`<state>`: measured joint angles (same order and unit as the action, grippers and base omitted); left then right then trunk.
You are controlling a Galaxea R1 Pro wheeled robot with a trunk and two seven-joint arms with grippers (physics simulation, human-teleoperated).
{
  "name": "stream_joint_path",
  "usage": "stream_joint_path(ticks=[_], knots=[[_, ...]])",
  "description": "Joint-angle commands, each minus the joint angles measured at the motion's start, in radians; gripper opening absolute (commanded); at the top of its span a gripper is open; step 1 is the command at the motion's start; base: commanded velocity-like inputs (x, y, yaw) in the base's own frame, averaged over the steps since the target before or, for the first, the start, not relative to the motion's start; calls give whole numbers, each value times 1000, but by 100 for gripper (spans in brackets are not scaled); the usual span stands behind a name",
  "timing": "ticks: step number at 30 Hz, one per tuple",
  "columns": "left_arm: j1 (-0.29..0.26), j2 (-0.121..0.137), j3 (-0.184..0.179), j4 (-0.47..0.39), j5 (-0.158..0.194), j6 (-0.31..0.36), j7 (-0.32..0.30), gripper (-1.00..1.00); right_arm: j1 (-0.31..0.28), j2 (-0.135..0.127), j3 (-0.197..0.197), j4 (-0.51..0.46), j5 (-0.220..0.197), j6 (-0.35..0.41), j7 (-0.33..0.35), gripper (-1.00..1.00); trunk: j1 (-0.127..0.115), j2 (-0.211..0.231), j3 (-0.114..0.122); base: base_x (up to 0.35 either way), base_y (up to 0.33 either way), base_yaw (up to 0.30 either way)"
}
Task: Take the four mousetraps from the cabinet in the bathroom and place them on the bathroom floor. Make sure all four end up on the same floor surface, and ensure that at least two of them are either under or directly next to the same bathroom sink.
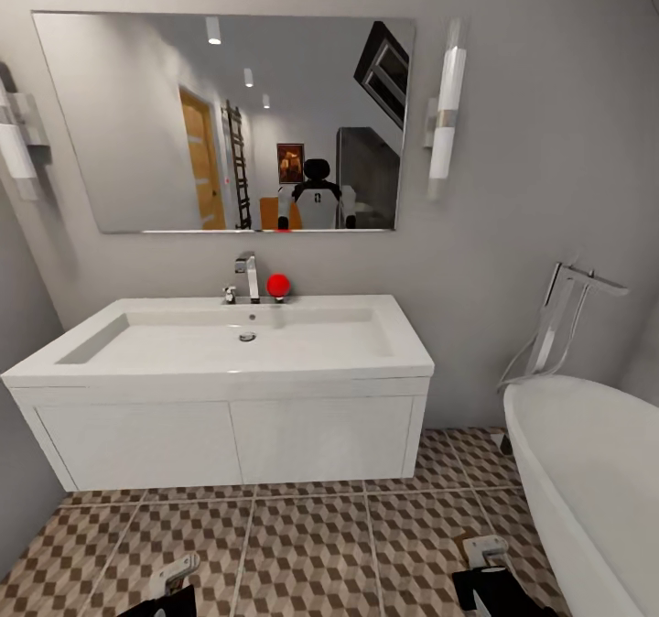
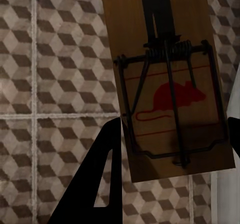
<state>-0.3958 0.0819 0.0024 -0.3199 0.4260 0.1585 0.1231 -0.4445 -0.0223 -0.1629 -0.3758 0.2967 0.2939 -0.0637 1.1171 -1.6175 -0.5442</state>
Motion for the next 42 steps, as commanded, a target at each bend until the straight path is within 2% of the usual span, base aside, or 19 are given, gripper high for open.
stream_joint_path(ticks=[1,8,42], knots=[[0,0,0,-3,2,7,3,-100,0,1,-6,-2,7,4,4,-100,0,-1,-1,0,0,0],[0,-1,2,-2,2,8,3,-100,-1,1,-6,-2,7,4,4,-100,0,-1,-1,0,0,0],[0,1,0,7,3,19,6,-100,0,7,2,-2,19,4,5,-100,130,-239,-108,0,0,0]])
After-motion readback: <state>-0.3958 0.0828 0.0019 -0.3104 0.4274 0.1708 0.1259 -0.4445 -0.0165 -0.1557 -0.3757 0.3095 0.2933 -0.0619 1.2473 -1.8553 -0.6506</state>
